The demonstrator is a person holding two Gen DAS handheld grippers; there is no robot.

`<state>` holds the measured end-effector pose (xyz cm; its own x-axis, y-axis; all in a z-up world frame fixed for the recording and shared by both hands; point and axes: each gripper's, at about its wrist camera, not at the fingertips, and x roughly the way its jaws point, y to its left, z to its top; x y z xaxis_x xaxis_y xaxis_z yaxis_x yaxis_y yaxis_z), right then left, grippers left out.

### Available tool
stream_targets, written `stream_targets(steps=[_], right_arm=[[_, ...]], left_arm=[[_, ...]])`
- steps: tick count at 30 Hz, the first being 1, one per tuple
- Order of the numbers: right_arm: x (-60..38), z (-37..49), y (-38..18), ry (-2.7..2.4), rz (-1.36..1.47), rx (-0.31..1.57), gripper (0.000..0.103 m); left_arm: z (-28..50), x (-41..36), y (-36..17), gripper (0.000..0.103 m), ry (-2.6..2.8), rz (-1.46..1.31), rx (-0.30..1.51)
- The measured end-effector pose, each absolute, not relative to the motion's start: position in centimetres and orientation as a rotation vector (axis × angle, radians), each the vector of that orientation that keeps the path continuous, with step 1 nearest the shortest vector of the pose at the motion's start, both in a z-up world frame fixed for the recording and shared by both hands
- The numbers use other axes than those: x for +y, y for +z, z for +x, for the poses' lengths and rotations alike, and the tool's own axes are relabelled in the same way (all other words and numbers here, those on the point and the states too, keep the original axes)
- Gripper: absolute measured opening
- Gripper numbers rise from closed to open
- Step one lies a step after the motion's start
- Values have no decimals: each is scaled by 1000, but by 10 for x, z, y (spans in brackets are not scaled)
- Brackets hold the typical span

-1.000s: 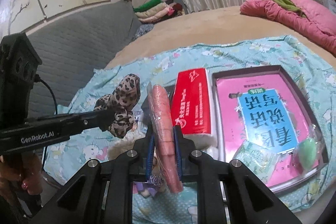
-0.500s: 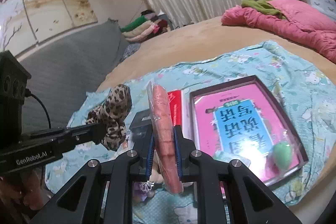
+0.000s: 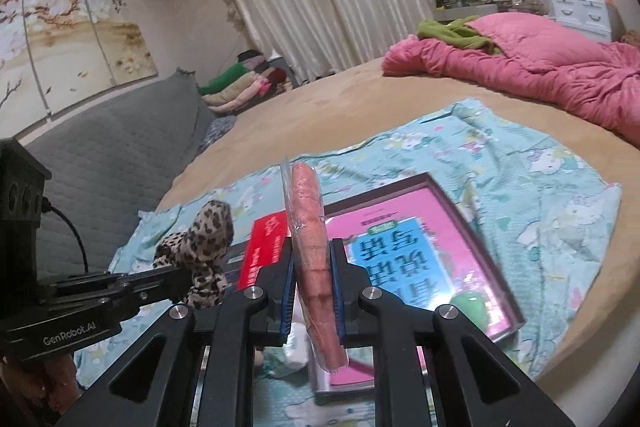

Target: Organize soft objects

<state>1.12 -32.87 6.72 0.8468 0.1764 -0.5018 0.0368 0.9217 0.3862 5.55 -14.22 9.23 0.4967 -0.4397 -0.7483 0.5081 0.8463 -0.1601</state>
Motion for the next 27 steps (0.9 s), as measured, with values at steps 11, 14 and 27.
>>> stream_targets(steps=[11,14,27], right_arm=[[-358,5,66,33,453,540,16],[-359,4,63,26,461,541,16],[-376,14,16,-1,541,641,16]], left_arm=[[60,-171,82,4,-603,91,910],[62,-178,75,4,-606,97,921],[75,-215,17,4,-616,164,1037]])
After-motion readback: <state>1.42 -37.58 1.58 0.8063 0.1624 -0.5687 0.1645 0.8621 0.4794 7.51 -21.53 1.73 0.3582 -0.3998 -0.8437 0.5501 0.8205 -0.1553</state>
